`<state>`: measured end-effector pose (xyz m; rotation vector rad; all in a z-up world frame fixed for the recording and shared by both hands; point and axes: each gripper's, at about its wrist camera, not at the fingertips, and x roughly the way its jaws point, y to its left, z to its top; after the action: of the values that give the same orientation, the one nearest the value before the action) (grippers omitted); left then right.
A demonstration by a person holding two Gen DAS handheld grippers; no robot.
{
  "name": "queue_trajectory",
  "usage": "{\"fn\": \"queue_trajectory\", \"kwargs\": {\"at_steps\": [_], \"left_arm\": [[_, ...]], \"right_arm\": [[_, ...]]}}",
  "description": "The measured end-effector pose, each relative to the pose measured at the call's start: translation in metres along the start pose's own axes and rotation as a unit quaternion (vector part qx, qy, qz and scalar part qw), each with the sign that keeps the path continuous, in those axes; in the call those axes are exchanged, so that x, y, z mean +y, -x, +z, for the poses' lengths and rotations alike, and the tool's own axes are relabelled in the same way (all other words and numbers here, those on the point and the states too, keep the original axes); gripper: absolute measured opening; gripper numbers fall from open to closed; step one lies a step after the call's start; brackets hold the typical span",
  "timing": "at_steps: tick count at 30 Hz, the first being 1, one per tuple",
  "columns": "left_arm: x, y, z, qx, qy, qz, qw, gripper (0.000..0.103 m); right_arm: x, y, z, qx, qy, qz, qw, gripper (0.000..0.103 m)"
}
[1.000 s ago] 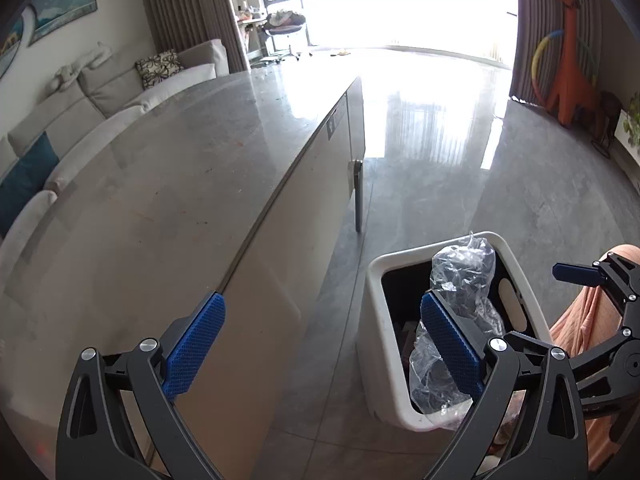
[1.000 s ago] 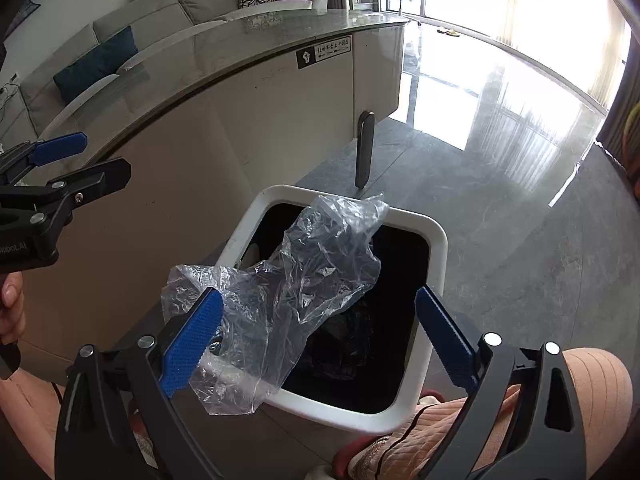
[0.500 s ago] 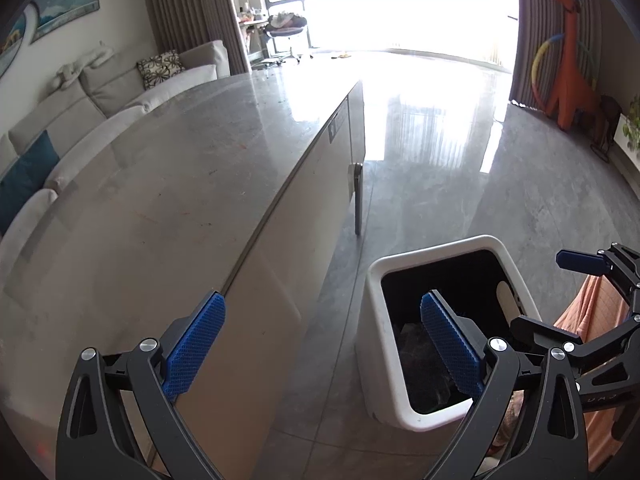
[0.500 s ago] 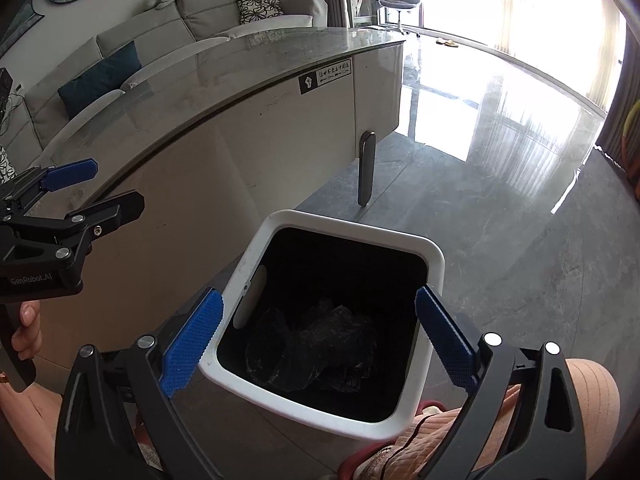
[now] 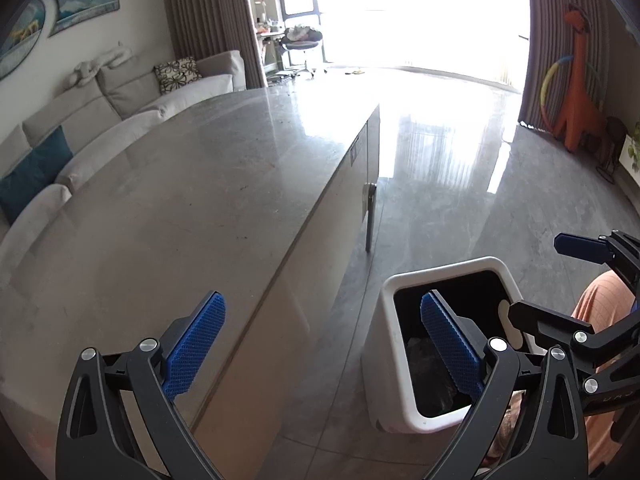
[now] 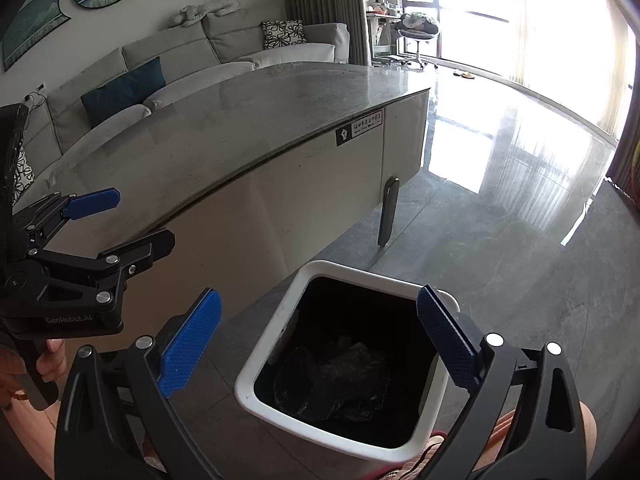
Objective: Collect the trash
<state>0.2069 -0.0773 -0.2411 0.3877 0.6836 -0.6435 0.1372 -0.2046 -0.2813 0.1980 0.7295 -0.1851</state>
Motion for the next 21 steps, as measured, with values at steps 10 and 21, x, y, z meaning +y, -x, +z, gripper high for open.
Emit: {"fn": "queue_trajectory", "kwargs": {"at_steps": [10,21], "left_arm": [[0.082,0.071,0.018,-0.092,0.075,0.093,0.9885,0.098],[0.175,0.13,0.008,-0.139,0.178,0.169,0.9593,0.098]], "right_arm": [[0.081,0.026,0.08,-0.105,0.055,0.057,0.991,0.098],[0.175,0.034,0.129,-0.162,0.12,0.095,0.975,0.098]]}}
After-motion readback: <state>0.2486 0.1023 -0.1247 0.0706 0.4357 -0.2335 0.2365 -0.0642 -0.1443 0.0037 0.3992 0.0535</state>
